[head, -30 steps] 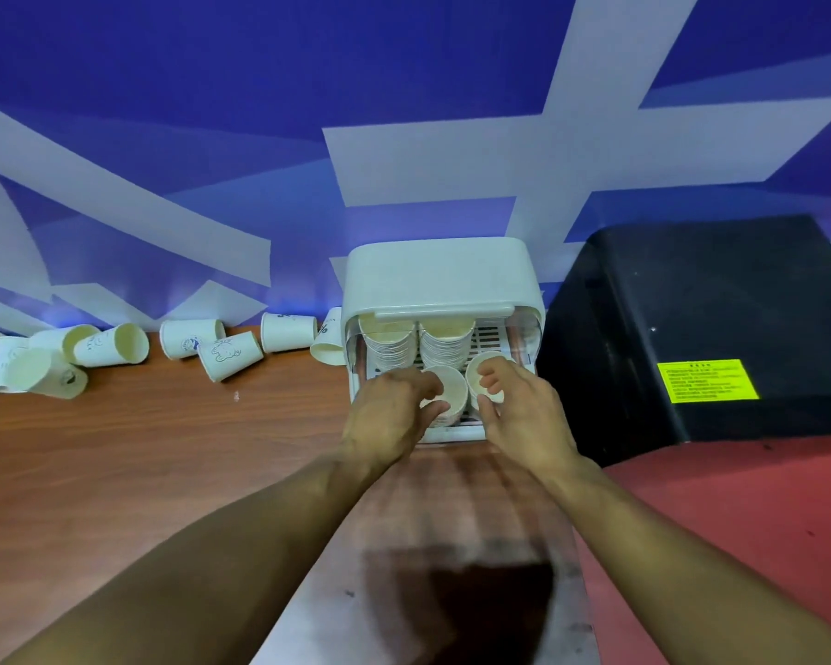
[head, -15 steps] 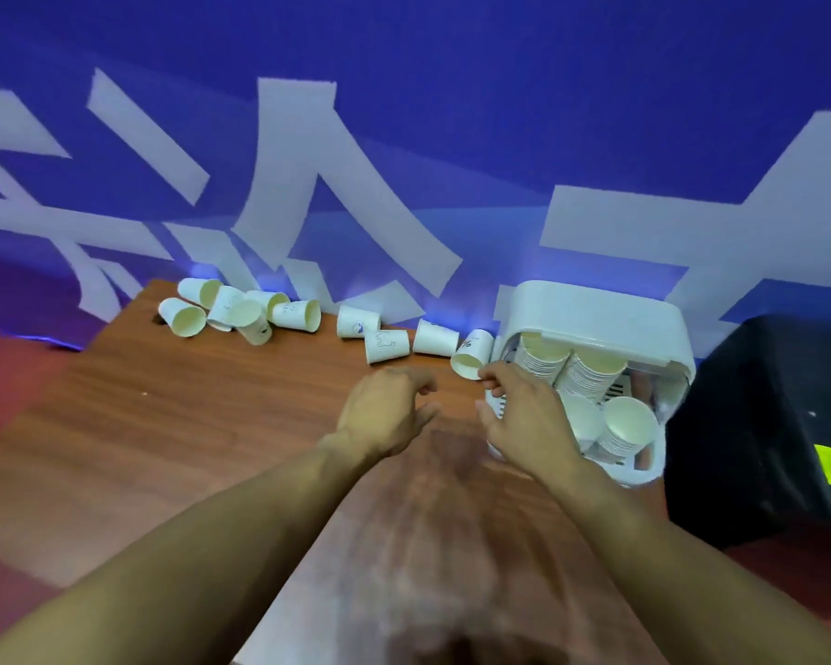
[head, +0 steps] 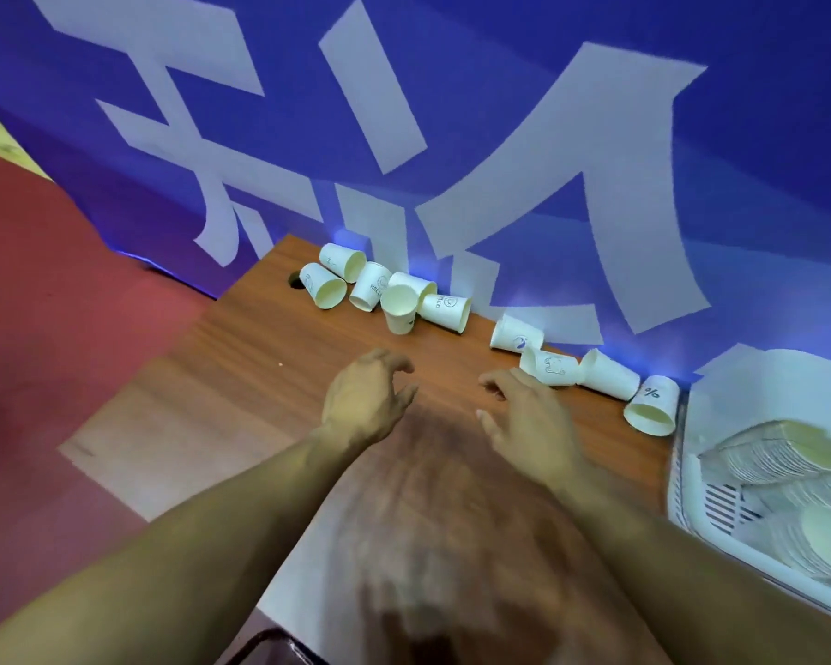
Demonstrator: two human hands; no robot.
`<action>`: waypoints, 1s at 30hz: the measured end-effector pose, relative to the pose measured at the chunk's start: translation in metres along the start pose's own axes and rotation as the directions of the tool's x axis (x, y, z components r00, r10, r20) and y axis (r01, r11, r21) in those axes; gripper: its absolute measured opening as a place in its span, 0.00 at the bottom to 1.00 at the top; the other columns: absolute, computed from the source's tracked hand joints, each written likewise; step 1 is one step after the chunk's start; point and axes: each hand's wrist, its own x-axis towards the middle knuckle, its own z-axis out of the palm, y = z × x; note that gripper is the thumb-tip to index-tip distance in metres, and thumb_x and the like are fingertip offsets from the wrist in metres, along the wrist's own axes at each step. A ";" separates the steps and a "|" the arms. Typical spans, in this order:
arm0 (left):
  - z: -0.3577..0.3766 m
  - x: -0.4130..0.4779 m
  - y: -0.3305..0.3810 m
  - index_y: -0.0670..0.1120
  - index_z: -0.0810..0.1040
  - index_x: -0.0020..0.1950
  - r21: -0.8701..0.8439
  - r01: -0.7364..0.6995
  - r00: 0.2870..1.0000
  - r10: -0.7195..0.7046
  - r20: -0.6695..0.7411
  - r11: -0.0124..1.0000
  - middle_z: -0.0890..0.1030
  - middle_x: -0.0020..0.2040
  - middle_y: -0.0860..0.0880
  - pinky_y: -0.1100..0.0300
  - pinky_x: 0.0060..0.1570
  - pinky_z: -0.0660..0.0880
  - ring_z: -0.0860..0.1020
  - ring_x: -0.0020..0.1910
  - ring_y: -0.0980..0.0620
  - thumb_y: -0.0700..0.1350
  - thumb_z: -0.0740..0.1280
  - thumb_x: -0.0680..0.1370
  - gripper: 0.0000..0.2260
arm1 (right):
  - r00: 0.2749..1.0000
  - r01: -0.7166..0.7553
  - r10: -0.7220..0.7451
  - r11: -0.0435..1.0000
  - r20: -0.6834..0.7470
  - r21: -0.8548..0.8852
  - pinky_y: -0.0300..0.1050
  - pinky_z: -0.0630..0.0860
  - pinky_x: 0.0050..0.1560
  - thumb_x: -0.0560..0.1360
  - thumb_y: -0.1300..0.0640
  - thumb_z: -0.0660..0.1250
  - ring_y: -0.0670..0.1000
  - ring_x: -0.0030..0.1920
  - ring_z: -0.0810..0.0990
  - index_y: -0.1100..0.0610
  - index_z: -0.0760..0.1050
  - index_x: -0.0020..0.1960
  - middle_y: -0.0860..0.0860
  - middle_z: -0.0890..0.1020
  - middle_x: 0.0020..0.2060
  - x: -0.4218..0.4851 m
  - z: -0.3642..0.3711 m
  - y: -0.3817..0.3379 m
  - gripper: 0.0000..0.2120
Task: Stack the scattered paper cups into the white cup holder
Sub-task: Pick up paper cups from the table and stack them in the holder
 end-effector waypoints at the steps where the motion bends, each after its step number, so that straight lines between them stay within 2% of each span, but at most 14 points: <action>1: -0.004 0.009 -0.020 0.56 0.78 0.57 -0.001 0.007 1.000 -0.007 -0.004 1.000 0.77 0.57 0.55 0.56 0.46 0.76 0.78 0.51 0.53 0.54 0.67 0.76 0.11 | 1.000 0.005 -0.005 1.000 0.009 0.000 0.46 0.75 0.53 0.73 0.52 0.69 0.49 0.55 0.76 0.50 0.73 0.60 0.46 0.77 0.52 0.016 0.010 -0.011 0.16; 6: -0.025 0.068 -0.108 0.52 0.79 0.57 0.018 0.034 0.999 -0.034 -0.014 0.999 0.77 0.57 0.50 0.54 0.49 0.74 0.75 0.58 0.47 0.50 0.67 0.76 0.11 | 0.997 -0.022 0.023 1.000 0.071 -0.016 0.50 0.75 0.54 0.73 0.53 0.69 0.51 0.56 0.75 0.51 0.74 0.60 0.48 0.76 0.54 0.095 0.057 -0.058 0.16; 9: -0.030 0.102 -0.145 0.51 0.80 0.57 0.013 0.019 1.000 -0.019 0.004 1.000 0.76 0.59 0.51 0.57 0.48 0.71 0.73 0.59 0.48 0.48 0.67 0.75 0.11 | 0.996 -0.022 0.025 0.999 0.090 -0.038 0.51 0.75 0.55 0.72 0.54 0.70 0.53 0.56 0.75 0.53 0.74 0.60 0.50 0.76 0.56 0.135 0.079 -0.078 0.17; 13: -0.029 0.140 -0.174 0.52 0.79 0.58 0.109 -0.048 0.995 0.038 0.096 0.993 0.73 0.63 0.52 0.52 0.50 0.75 0.72 0.60 0.47 0.47 0.65 0.76 0.11 | 0.990 -0.048 0.059 0.995 0.131 -0.082 0.50 0.74 0.54 0.72 0.54 0.69 0.55 0.57 0.73 0.54 0.73 0.60 0.52 0.75 0.57 0.178 0.103 -0.091 0.17; 16: -0.026 0.163 -0.186 0.53 0.78 0.59 0.245 -0.105 0.975 0.052 0.214 0.964 0.71 0.65 0.55 0.51 0.48 0.76 0.71 0.61 0.48 0.45 0.64 0.77 0.12 | 0.978 -0.084 0.110 0.985 0.176 -0.150 0.50 0.72 0.58 0.73 0.53 0.68 0.55 0.61 0.71 0.55 0.73 0.62 0.52 0.74 0.60 0.204 0.119 -0.090 0.19; 19: -0.021 0.181 -0.195 0.52 0.76 0.60 0.457 -0.293 0.930 0.139 0.340 0.840 0.68 0.69 0.52 0.54 0.40 0.74 0.71 0.59 0.46 0.41 0.61 0.78 0.13 | 0.968 -0.090 0.141 0.967 0.208 -0.238 0.51 0.71 0.61 0.73 0.50 0.68 0.56 0.65 0.67 0.57 0.74 0.62 0.52 0.72 0.64 0.221 0.133 -0.086 0.20; 21: -0.017 0.193 -0.201 0.50 0.75 0.63 0.573 -0.430 0.884 0.199 0.422 0.698 0.65 0.71 0.48 0.54 0.41 0.71 0.70 0.58 0.44 0.40 0.58 0.79 0.14 | 0.957 -0.091 0.166 0.951 0.240 -0.296 0.52 0.69 0.63 0.73 0.49 0.67 0.56 0.69 0.63 0.57 0.74 0.63 0.53 0.69 0.67 0.227 0.141 -0.082 0.21; 23: -0.016 0.205 -0.204 0.49 0.75 0.64 0.647 -0.529 0.838 0.219 0.500 0.548 0.67 0.69 0.47 0.54 0.42 0.68 0.70 0.57 0.43 0.40 0.57 0.80 0.15 | 0.943 -0.097 0.193 0.938 0.269 -0.332 0.52 0.67 0.64 0.74 0.49 0.66 0.55 0.71 0.59 0.56 0.74 0.64 0.53 0.67 0.69 0.231 0.147 -0.079 0.21; 27: -0.012 0.226 -0.209 0.50 0.74 0.66 0.718 -0.602 0.797 0.203 0.569 0.350 0.68 0.68 0.47 0.54 0.43 0.64 0.71 0.56 0.44 0.42 0.53 0.82 0.16 | 0.921 -0.100 0.223 0.928 0.320 -0.360 0.52 0.64 0.64 0.74 0.49 0.65 0.55 0.72 0.56 0.56 0.74 0.62 0.53 0.66 0.70 0.236 0.157 -0.074 0.19; 30: -0.006 0.236 -0.207 0.50 0.76 0.65 0.724 -0.619 0.785 0.217 0.580 0.305 0.70 0.66 0.47 0.55 0.42 0.63 0.72 0.54 0.45 0.41 0.55 0.81 0.16 | 0.917 -0.086 0.220 0.924 0.332 -0.374 0.51 0.65 0.61 0.74 0.49 0.65 0.55 0.71 0.60 0.56 0.75 0.61 0.52 0.69 0.66 0.236 0.160 -0.070 0.18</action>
